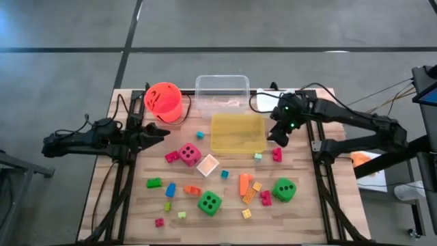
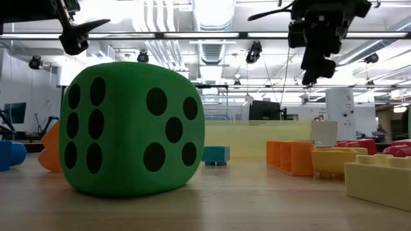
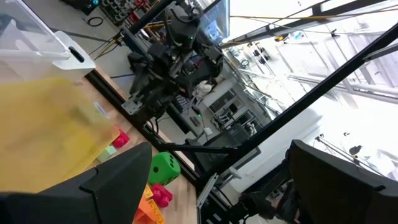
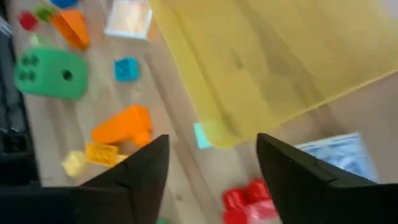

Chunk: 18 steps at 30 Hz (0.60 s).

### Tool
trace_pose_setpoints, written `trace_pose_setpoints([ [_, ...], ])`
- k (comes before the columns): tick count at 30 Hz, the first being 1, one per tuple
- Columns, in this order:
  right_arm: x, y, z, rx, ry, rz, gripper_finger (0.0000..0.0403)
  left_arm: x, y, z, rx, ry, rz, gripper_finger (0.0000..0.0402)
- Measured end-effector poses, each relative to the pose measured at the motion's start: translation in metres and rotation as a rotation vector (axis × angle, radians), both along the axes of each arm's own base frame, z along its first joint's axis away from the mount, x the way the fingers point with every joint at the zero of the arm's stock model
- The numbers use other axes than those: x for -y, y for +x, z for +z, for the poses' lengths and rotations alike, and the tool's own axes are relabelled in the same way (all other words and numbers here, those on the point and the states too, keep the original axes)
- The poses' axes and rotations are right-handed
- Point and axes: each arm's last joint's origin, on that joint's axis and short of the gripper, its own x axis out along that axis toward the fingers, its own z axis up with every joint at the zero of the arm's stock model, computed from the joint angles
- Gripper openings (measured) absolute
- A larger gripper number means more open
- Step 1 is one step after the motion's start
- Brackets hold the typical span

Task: Pick & Place Toys
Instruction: Put the blue game card into the white bin

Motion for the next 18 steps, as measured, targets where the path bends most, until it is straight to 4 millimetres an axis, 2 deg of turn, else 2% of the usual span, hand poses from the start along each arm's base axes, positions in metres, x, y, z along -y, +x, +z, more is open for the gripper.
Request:
trace_pose_setpoints([
  [4, 0.005, 0.001, 0.005, -0.138, -0.148, 0.042, 0.0285, 0.000, 0.000, -0.001, -0.007, 0.000, 0.000, 0.0370],
  [7, 0.008, 0.003, 0.000, -0.235, -0.210, 0.099, 0.0301, 0.000, 0.000, -0.002, -0.020, 0.000, 0.000, 0.0370],
  [18, 0.016, 0.019, -0.042, -0.379, -0.209, 0.209, 0.0319, 0.000, 0.000, -0.002, -0.023, 0.003, -0.005, 0.0370],
])
